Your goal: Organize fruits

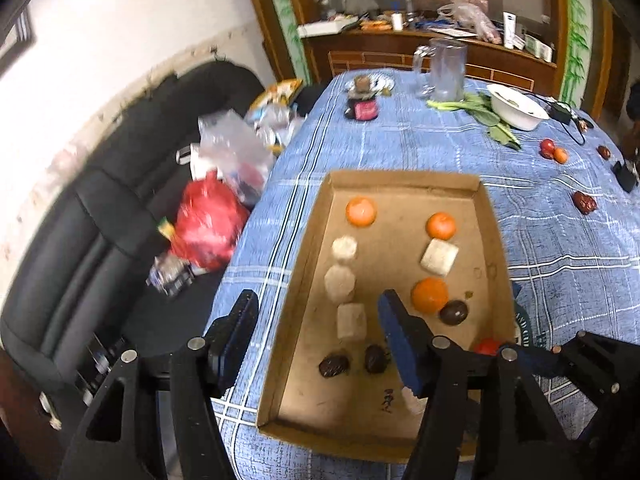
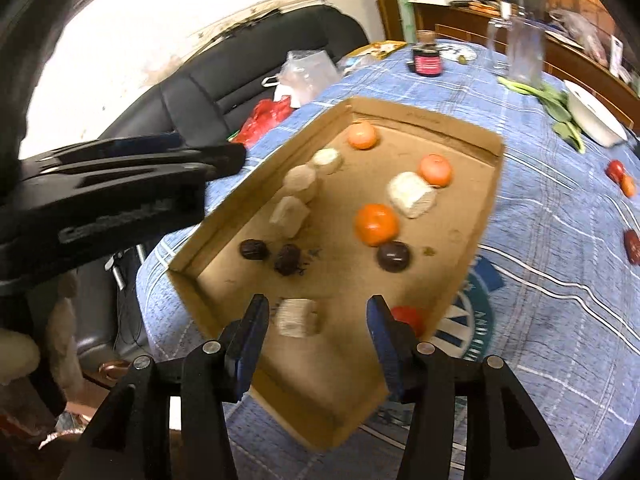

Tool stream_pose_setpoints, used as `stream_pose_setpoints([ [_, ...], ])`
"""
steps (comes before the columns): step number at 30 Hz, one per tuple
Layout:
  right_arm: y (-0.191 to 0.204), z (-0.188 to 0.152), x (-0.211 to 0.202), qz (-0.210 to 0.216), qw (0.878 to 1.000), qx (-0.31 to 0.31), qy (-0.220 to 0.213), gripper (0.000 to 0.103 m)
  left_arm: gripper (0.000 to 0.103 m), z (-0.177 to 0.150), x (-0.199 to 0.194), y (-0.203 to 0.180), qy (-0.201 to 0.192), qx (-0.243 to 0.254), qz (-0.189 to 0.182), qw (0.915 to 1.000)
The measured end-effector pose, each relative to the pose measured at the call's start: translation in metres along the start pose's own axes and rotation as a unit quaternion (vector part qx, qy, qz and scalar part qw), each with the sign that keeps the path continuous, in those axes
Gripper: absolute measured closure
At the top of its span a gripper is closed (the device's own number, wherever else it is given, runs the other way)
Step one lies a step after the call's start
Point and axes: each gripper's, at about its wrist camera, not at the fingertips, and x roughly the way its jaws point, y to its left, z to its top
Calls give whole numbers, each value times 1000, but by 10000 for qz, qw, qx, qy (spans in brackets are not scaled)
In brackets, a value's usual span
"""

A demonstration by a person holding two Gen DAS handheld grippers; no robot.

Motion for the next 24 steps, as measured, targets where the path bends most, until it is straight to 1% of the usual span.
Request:
stream_pose_setpoints([
  [2,-12,0,-4,-48,9999,132,-35,47,40,4,-7,-14,-120,173,45,9998],
  [3,-17,-2,-8,-60,9998,188,-41,47,38,5,-9,-19,-142,208,41,9997],
  [6,-32,-6,-15,-99,9994,333,-44,47,37,8,-13,-35,-183,326,17,9993],
  [13,-57,-16,-29,-137,9988,472,-33,46,37,12,-13,-65,-86,401,-72,9991],
  [17,-70,-25,-36,-142,9985,525,-11,43,37,10,-14,-79,-34,421,-101,9991],
  [24,-86,-34,-46,-135,9984,555,60,43,37,5,-18,-99,57,390,-160,9991],
])
